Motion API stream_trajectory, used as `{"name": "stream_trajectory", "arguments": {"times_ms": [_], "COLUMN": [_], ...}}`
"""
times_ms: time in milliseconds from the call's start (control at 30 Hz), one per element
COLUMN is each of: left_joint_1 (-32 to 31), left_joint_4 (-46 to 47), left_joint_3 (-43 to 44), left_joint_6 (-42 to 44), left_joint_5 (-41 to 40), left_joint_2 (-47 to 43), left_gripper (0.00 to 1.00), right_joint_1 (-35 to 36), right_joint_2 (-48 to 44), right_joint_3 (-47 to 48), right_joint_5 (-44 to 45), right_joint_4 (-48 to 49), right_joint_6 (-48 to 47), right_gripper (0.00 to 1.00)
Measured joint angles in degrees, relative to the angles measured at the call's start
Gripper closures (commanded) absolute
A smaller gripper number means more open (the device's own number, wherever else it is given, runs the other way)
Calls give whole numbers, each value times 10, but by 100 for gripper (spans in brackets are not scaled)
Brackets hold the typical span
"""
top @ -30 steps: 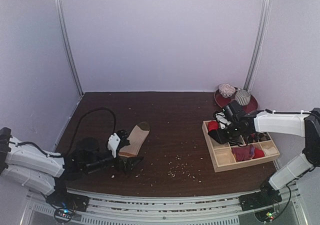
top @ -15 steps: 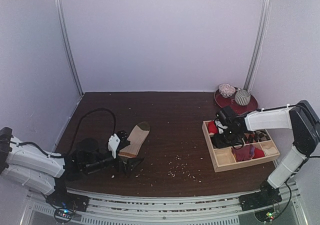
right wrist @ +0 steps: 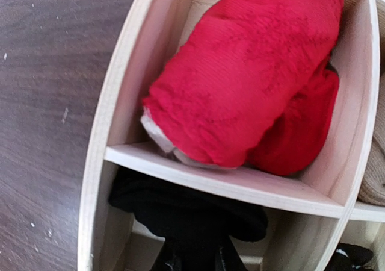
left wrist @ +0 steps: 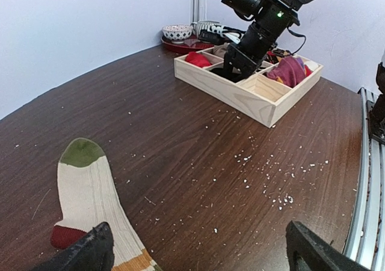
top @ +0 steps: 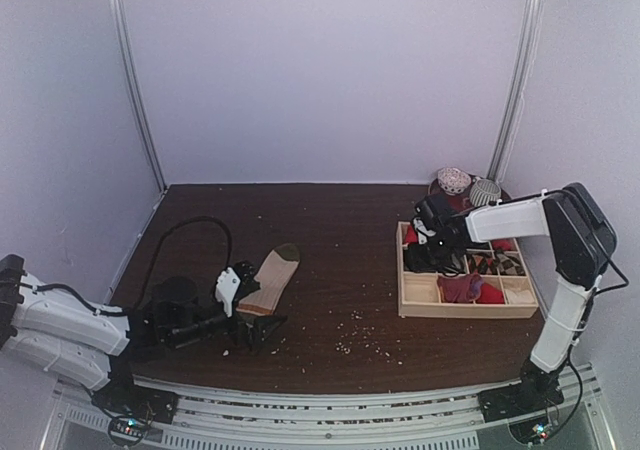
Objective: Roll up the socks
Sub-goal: Place the sock in the storage box.
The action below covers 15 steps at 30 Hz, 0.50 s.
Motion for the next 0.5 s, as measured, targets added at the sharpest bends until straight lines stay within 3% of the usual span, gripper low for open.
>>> {"name": "stream_trajectory", "arguments": {"times_ms": [500], "left_joint_1": [0], "left_joint_4": [-9], "left_joint_3": [0], "left_joint_6": [0], "left_joint_5": [-2], "left_joint_2": [1], "left_gripper": [2], "right_joint_1": [2], "right_joint_2": [-9], "right_joint_3": [24], "right_joint_5": [37], "right_joint_4": [-51], "right_joint_6": [-49], "right_gripper": [96]}}
